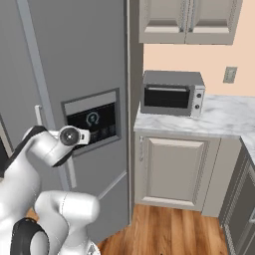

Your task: Take the bottled waters from the counter and place them in the freezer to freeze. Close the freezer door after placing the bottles.

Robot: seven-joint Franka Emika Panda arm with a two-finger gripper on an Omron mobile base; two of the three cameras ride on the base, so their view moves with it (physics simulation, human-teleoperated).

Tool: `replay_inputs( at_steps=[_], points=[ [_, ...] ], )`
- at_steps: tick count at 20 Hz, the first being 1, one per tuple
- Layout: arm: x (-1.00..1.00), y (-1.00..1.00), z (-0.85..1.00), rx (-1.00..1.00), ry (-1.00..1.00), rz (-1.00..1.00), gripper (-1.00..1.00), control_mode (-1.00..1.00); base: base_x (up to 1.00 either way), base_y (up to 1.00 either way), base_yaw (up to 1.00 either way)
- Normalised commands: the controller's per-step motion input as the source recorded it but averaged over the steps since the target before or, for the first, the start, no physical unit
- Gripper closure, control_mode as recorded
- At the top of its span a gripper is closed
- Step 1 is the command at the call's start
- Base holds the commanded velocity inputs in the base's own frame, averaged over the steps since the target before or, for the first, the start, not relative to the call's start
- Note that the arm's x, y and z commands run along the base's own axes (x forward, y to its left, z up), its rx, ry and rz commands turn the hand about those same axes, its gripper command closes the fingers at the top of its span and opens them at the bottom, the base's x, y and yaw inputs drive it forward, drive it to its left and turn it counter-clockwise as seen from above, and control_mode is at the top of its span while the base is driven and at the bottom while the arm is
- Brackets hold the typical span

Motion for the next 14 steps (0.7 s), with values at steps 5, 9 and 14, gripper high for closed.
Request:
replay_inputs(
  at_steps=[5,9,14],
  points=[
    [0.1,-0.11,0.0,-0.04,0.25,-0.04,-1.0,-1.0,0.0,0.0,0.0],
    [0.18,0.02,0.0,-0.12,0.22,-0.09,-1.0,-1.0,0.0,0.0,0.0],
    [0.23,0.01,0.0,-0.09,0.15,-0.07,-1.0,-1.0,0.0,0.0,0.0]
  ],
)
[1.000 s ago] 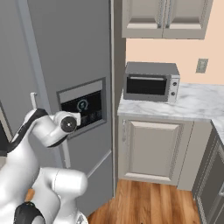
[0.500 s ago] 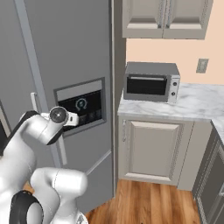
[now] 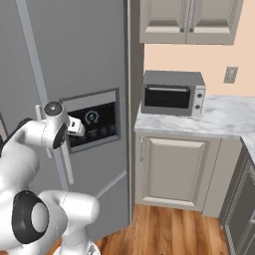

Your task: Take the bottled waters from the counter and place them in the freezer to freeze. Close the freezer door after placing the bottles.

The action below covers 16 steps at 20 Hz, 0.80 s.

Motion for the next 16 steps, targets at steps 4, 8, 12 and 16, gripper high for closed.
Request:
replay_inputs(
  at_steps=[4,8,12,16],
  points=[
    [0.31,0.09,-0.11,-0.06,0.08,-0.06,-1.0,-1.0,0.0,0.0,0.0],
    [0.3,0.12,-0.23,-0.04,-0.01,-0.05,-1.0,-1.0,0.0,0.0,0.0],
    [0.32,0.11,-0.29,-0.01,-0.08,-0.03,-1.0,-1.0,0.0,0.0,0.0],
    [0.34,0.03,-0.17,-0.04,-0.03,-0.05,-1.0,-1.0,0.0,0.0,0.0]
  ],
)
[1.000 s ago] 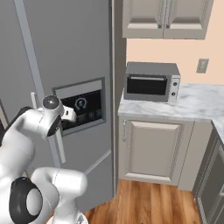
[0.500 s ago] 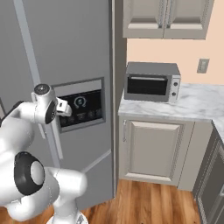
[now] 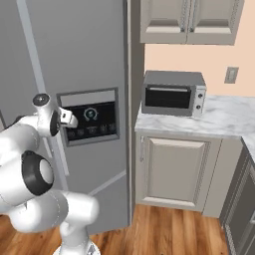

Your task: Take the bottled waters from the counter and place them in the freezer to freeze. Close the freezer door after placing the bottles.

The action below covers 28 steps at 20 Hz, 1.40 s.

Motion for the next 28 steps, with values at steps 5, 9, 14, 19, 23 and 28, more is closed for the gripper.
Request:
replay_inputs(
  at_steps=[5,9,14,19,23,28],
  points=[
    [0.45,0.0,-0.11,-0.04,-0.02,-0.05,-1.0,-1.0,0.0,0.0,0.0],
    [0.45,0.0,-0.06,-0.02,-0.02,-0.03,-1.0,-1.0,0.0,0.0,0.0],
    [0.48,0.0,-0.08,-0.03,-0.02,-0.04,-1.0,-1.0,0.0,0.0,0.0],
    [0.44,0.0,-0.14,0.0,-0.11,-0.02,-1.0,-1.0,0.0,0.0,0.0],
    [0.47,0.0,-0.1,0.0,-0.09,0.0,-1.0,-1.0,0.0,0.0,0.0],
    [0.49,0.0,-0.06,0.0,-0.05,0.0,-1.0,-1.0,0.0,0.0,0.0]
  ],
)
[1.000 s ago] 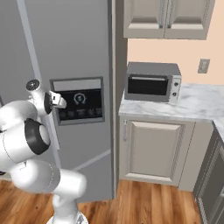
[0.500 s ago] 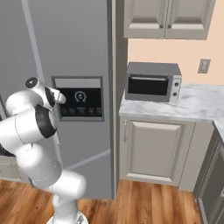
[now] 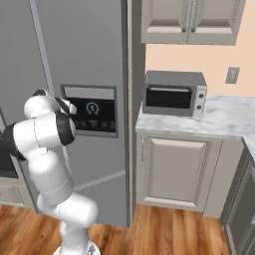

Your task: Take the bottled waters from the counter and place them in the freezer to freeze. Close the freezer door after placing the bottles.

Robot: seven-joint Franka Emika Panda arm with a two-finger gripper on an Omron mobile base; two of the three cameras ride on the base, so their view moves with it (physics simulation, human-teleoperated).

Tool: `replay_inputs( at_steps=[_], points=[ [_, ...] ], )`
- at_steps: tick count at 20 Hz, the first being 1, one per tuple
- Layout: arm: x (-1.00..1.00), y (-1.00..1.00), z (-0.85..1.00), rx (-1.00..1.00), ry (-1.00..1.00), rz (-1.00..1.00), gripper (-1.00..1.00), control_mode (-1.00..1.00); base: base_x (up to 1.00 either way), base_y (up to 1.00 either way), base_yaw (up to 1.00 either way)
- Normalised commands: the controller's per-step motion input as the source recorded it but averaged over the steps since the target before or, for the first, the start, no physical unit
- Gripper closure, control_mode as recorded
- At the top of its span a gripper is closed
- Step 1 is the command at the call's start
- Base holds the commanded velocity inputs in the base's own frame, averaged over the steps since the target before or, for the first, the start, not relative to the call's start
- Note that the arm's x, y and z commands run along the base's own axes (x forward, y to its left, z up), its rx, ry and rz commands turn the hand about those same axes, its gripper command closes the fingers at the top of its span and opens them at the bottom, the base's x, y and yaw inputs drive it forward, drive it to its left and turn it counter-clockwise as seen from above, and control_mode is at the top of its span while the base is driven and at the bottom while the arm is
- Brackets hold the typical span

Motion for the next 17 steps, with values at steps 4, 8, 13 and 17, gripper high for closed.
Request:
replay_inputs(
  at_steps=[4,8,13,17],
  points=[
    [0.51,0.0,-0.04,0.0,-0.05,0.0,-1.0,-1.0,0.0,0.0,0.0],
    [0.53,0.0,-0.03,0.0,-0.03,0.0,-1.0,-1.0,0.0,0.0,0.0],
    [0.57,0.0,-0.01,0.0,0.0,-0.01,-1.0,-1.0,0.0,0.0,0.0],
    [0.57,0.0,0.0,0.0,0.0,-0.03,-1.0,-1.0,0.0,0.0,0.0]
  ],
)
